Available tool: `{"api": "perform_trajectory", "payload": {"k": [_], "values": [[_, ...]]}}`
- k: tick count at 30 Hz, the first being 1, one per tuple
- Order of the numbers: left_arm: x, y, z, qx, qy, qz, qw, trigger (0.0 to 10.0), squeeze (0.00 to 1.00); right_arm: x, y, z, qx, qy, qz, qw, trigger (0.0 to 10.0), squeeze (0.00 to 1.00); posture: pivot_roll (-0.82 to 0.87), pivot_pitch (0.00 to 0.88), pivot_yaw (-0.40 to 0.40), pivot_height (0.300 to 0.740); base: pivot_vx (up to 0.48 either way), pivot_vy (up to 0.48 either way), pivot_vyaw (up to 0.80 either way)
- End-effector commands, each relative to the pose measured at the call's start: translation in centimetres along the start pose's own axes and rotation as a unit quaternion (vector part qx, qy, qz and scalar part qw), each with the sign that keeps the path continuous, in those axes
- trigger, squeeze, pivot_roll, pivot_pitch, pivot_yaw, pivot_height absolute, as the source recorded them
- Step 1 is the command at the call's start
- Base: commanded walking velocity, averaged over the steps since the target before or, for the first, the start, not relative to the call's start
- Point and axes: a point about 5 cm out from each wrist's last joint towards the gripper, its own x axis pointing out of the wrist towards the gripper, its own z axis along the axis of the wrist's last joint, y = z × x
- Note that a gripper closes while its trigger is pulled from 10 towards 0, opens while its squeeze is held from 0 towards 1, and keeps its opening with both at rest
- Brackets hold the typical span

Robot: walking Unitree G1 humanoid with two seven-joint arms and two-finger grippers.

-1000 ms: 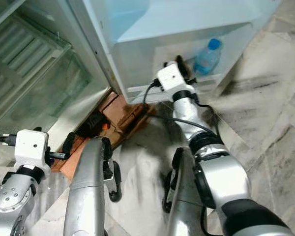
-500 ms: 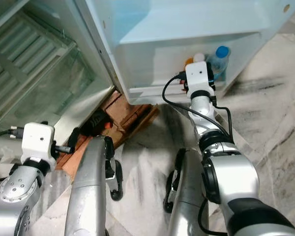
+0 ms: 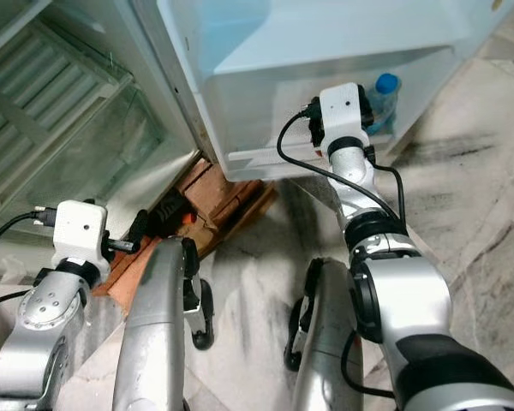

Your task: Restocking fridge

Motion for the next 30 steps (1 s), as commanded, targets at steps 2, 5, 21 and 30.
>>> {"api": "perform_trajectory", "payload": {"k": [2, 5, 21, 30], "values": [[0.1, -0.3, -1.1, -0.004, 0.018, 0.002, 1.000, 10.0, 0.00, -0.7, 0.3, -1.4, 0.010, 0.021, 0.015, 1.000, 10.0, 1.00, 0.16, 0.254, 0.027, 0.570, 0.000, 0.000, 0.00], [0.4, -0.5, -1.5, -0.012, 0.017, 0.000, 1.000, 10.0, 0.00, -1.7, 1.2, -2.9, 0.022, 0.034, 0.040, 0.998, 10.0, 1.00, 0.13, 0.230, 0.030, 0.570, 0.000, 0.000, 0.00], [1.8, -1.0, -2.2, -0.029, -0.005, 0.013, 0.999, 10.0, 0.00, -12.1, 2.8, -5.6, 0.125, -0.030, 0.042, 0.991, 10.0, 0.00, 0.08, 0.101, 0.013, 0.570, 0.000, 0.000, 0.00], [2.6, -1.6, -2.0, -0.030, -0.018, 0.012, 0.999, 10.0, 0.00, -12.9, 3.1, -5.4, 0.149, -0.004, 0.022, 0.989, 10.0, 0.00, 0.07, 0.066, 0.012, 0.629, 0.000, 0.000, 0.00]]}}
